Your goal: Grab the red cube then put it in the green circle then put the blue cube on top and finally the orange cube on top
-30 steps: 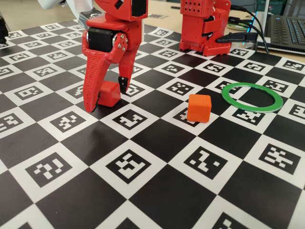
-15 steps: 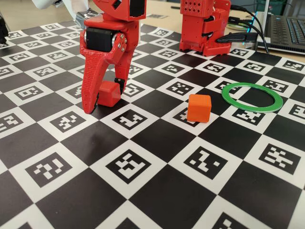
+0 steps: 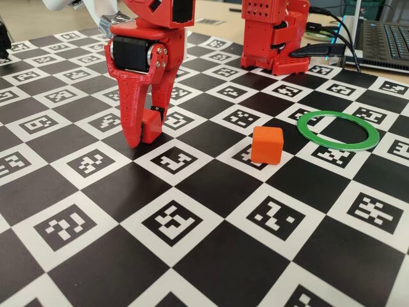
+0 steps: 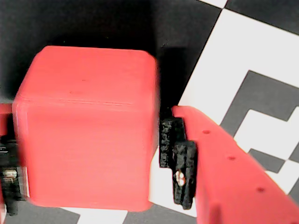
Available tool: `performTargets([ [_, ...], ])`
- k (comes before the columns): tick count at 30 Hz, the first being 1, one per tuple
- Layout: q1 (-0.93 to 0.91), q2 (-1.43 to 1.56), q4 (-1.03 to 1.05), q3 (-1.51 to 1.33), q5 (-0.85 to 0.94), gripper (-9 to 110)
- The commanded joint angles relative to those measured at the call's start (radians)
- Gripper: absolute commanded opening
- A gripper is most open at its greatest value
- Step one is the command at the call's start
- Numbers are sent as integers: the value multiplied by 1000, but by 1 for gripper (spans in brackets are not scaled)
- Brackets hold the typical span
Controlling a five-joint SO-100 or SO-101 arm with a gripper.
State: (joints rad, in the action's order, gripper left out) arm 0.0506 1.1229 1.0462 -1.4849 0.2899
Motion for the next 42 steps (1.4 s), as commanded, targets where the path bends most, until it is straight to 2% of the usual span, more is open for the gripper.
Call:
performTargets([
  [1, -3, 87, 26, 46, -6, 10],
  [6, -9, 181, 133, 94, -38, 7],
  [13, -28, 400, 439, 242, -95, 6],
  [21, -43, 736, 629, 106, -170, 4],
  [29, 121, 940, 749, 25, -497, 4],
  [32, 212, 960, 792, 2, -678, 4],
  [35, 311, 1002, 747, -83, -841, 2],
  [42, 601, 962, 660, -156, -1040, 1],
])
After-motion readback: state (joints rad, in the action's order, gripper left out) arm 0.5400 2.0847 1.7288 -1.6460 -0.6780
